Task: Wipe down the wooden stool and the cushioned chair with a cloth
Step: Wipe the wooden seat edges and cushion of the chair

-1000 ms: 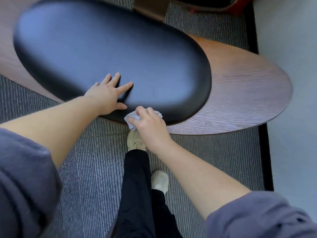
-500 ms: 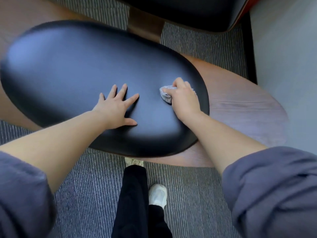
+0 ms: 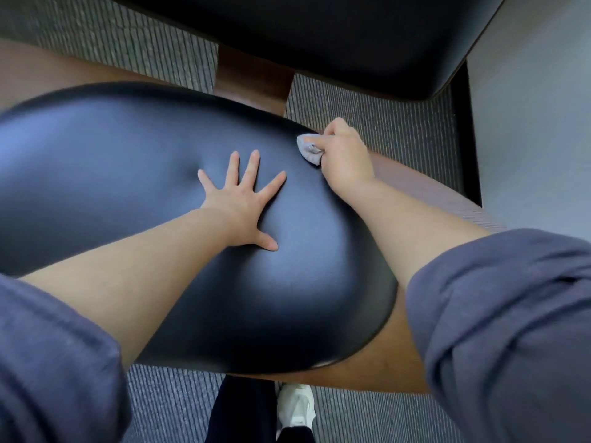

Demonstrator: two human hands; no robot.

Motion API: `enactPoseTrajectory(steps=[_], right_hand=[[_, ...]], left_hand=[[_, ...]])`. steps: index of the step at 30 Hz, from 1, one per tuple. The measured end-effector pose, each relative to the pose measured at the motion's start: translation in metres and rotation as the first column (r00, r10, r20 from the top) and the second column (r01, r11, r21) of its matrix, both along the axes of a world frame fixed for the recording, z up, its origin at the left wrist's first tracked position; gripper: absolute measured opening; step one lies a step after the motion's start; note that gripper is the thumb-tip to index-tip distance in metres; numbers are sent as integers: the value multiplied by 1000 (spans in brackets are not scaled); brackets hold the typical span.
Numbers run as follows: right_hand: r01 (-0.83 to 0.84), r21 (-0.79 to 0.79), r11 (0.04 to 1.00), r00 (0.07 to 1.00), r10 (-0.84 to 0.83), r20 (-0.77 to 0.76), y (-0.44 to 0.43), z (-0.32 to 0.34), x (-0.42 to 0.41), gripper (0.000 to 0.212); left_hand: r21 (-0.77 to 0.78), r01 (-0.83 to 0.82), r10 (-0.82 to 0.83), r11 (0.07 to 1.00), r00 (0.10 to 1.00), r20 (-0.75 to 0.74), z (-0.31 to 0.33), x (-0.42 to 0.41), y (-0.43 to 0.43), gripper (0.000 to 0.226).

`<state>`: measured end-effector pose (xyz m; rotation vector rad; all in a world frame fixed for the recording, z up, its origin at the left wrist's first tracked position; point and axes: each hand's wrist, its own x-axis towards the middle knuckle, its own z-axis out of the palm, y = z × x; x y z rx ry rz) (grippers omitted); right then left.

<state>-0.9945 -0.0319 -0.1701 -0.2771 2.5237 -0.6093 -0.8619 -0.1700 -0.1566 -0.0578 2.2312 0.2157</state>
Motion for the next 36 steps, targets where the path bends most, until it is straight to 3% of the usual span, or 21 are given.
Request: enactPoseTrajectory(steps=[3,5,6,9,13,21,26,32,36], right_hand=[[19,27,999,998,-20,55,-5,-10,-17,22],[-27,21,999,988,24,155,-7,-17,-27,33],[-65,40,997,986,58,153,-8,-20,-33,38],[27,108,994,995,-37,89,-17,-24,-45,11],[22,137,990,998,-29,51,-15,-29,-56,20],[-363,211,907,930,367,22,30,-27,-60,38],[-310,236,921,948,318,3,76,-6,-47,13],[-348,249,904,933,360,-3,120,32,-15,15],[-409,327,852,894,446,-44,151,57,20,20]], left_hand=[[-34,0,2,999,998,58,-4,-4,5,128],[-36,-14,18,999,995,99,-8,-7,7,130],[-29,-24,28,999,993,116,-9,-7,6,130],[-9,-42,43,999,987,153,-12,-9,3,130],[-10,-46,47,999,981,190,-14,-12,3,128],[-34,-37,43,999,977,210,-10,-13,5,128],[-68,-40,50,997,987,154,-5,-10,7,130],[-106,-111,111,988,994,-8,7,11,19,116],[-49,-284,278,958,955,-99,17,50,30,96]])
